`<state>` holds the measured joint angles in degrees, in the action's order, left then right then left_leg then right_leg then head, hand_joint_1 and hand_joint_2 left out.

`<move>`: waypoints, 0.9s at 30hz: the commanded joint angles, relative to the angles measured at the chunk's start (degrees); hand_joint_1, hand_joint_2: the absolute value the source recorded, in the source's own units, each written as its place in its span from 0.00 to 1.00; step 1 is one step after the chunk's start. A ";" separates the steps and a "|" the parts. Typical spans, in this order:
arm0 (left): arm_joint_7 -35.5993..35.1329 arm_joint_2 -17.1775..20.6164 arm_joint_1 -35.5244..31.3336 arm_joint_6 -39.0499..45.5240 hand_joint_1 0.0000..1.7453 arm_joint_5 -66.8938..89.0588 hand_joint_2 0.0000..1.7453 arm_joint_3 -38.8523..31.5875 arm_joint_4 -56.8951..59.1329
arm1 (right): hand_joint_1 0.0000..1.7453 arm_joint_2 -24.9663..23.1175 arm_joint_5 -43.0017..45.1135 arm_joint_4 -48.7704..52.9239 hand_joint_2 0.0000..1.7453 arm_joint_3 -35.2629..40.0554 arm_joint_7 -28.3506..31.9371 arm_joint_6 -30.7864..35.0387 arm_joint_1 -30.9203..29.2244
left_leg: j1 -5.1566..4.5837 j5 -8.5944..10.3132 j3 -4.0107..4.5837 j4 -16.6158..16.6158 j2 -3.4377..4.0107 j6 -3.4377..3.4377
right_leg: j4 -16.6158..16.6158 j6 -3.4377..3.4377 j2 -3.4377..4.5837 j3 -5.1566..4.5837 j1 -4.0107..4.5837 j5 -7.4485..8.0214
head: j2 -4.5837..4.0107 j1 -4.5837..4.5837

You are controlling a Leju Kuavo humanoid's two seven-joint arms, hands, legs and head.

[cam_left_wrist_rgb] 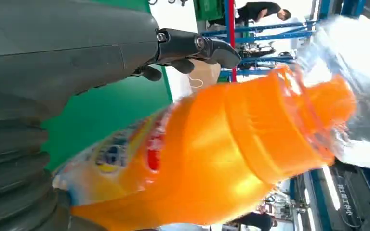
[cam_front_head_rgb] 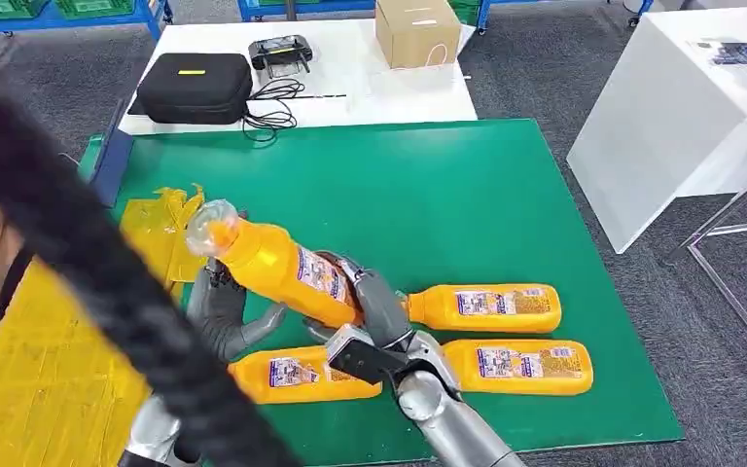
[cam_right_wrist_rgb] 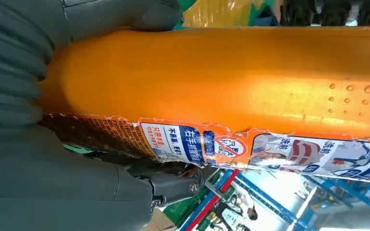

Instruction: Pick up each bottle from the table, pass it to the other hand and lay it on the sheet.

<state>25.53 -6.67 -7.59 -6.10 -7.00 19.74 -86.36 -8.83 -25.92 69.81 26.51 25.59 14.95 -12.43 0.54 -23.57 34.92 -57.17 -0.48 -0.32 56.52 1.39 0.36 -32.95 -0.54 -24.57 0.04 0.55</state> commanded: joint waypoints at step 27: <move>1.28 0.54 -2.51 -3.71 1.00 -3.15 1.00 2.70 4.07 | 1.00 1.23 0.55 -1.42 1.00 4.18 0.11 -1.17 -2.39 | -0.01 -0.04 -0.10 0.02 -0.01 -0.01 | -0.03 -0.02 -0.05 0.12 0.00 -0.04 | 0.00 0.00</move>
<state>26.69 -6.62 -8.24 -10.42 -10.93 20.90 -85.88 -8.70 -25.83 68.67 28.33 25.90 14.32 -12.71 0.54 -23.57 34.92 -57.17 -0.48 -0.32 56.52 1.39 0.35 -32.94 -0.54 -24.57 0.04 0.55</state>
